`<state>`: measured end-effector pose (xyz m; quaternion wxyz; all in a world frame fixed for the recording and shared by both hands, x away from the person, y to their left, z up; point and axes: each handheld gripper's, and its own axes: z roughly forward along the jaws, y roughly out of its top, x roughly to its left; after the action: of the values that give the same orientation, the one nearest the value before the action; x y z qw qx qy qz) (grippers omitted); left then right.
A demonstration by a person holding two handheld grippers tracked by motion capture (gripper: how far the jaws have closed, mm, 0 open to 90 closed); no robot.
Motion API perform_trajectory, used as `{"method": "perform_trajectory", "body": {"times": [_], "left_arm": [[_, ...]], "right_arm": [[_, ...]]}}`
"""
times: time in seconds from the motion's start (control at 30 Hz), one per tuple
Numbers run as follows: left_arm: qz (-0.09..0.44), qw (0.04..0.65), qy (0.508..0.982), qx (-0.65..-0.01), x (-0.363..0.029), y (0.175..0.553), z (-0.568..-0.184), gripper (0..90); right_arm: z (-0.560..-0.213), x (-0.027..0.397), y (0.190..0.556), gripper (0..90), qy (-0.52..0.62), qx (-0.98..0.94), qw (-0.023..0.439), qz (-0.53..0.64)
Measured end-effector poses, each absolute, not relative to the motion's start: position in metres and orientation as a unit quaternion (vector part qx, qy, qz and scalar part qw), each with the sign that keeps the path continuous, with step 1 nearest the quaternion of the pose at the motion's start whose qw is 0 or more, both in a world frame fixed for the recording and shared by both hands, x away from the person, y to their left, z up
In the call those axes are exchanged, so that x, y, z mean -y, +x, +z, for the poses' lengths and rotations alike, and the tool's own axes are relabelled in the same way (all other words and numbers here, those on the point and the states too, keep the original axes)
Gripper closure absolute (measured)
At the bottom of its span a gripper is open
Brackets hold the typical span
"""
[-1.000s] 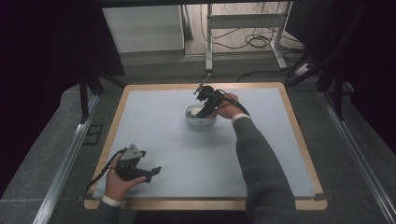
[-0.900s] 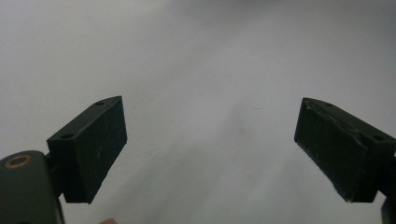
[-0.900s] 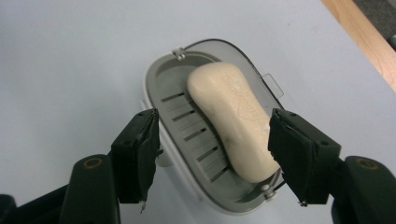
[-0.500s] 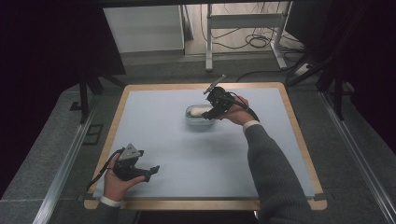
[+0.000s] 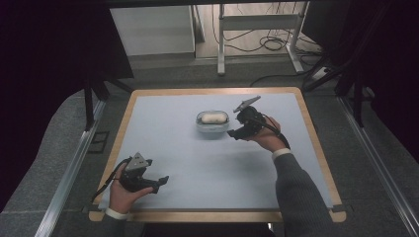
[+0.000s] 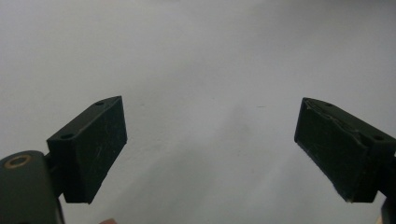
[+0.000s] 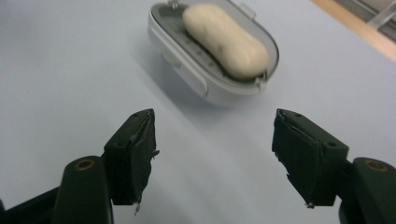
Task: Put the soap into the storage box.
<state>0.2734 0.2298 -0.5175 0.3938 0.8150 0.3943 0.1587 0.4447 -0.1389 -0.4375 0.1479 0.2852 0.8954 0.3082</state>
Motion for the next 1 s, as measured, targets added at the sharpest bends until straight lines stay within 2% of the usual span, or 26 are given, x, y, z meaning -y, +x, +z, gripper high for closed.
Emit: {"method": "perform_trajectory", "body": {"times": [0.27, 0.43, 0.6, 1.0], "left_arm": [[0.158, 0.390, 0.816, -0.396, -0.228, 0.274, -0.519, 9.8], [0.160, 0.389, 0.817, -0.394, -0.229, 0.274, -0.519, 9.8], [0.162, 0.388, 0.817, -0.395, -0.229, 0.273, -0.519, 9.8], [0.164, 0.390, 0.817, -0.392, -0.229, 0.274, -0.519, 9.8]], "right_arm": [[-0.457, 0.178, 0.413, 29.2, 0.315, -0.869, 0.170, 0.342], [-0.473, 0.204, 0.380, 28.3, 0.340, -0.847, 0.187, 0.362], [-0.487, 0.225, 0.358, 28.6, 0.366, -0.829, 0.183, 0.381], [-0.492, 0.233, 0.346, 25.6, 0.380, -0.815, 0.194, 0.392]]}}
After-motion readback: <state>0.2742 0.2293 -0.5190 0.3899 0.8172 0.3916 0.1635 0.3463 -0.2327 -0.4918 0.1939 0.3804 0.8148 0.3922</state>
